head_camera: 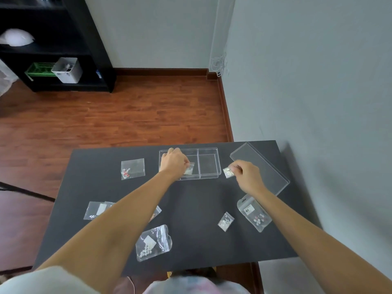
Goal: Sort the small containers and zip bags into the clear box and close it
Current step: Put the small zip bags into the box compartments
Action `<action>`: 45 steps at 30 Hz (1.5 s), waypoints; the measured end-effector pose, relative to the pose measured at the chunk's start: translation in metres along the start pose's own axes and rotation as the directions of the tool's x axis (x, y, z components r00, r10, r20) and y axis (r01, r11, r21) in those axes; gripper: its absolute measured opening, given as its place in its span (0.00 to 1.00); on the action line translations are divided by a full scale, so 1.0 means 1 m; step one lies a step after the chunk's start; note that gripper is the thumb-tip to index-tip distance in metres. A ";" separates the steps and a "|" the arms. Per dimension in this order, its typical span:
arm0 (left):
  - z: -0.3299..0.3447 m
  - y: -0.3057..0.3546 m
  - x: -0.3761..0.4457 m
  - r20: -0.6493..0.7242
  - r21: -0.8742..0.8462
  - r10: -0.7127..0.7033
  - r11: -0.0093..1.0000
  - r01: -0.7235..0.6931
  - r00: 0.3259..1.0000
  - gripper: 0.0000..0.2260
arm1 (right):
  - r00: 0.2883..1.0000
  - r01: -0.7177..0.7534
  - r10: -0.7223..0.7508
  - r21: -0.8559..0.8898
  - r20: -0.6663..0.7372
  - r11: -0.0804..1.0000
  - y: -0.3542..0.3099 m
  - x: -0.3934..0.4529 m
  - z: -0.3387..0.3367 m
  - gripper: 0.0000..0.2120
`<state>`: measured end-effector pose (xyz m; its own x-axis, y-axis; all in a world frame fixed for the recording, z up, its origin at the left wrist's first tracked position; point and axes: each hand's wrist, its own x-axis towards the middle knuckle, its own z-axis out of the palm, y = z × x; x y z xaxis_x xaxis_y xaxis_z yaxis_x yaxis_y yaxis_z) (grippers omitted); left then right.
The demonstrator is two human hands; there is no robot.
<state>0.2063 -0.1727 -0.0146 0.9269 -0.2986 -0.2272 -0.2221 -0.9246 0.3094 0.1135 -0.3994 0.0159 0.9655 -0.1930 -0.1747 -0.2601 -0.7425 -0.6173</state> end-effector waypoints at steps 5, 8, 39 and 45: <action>0.015 0.019 0.010 0.004 0.341 0.078 0.937 -0.075 0.997 0.10 | 0.996 -0.070 0.072 0.031 -0.050 0.997 0.016 0.003 -0.009 0.04; 0.013 0.020 0.011 0.054 0.464 0.070 0.882 -0.087 0.996 0.08 | 0.993 -0.079 0.083 0.054 -0.078 0.995 0.010 0.006 -0.006 0.06; 0.028 -0.080 -0.131 0.158 -0.118 -0.103 0.985 0.122 0.982 0.23 | 0.973 0.208 -0.191 -0.129 0.133 0.970 -0.076 0.051 0.046 0.08; 0.040 -0.080 -0.136 0.165 -0.169 -0.201 0.959 0.229 0.966 0.23 | 0.941 0.287 -0.209 -0.301 0.266 0.909 -0.073 0.065 0.069 0.08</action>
<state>0.0860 -0.0681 -0.0455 0.8899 -0.1410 -0.4338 0.0505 -0.9147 0.4009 0.1943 -0.3133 -0.0038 0.9600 0.1446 -0.2397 0.0440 -0.9236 -0.3808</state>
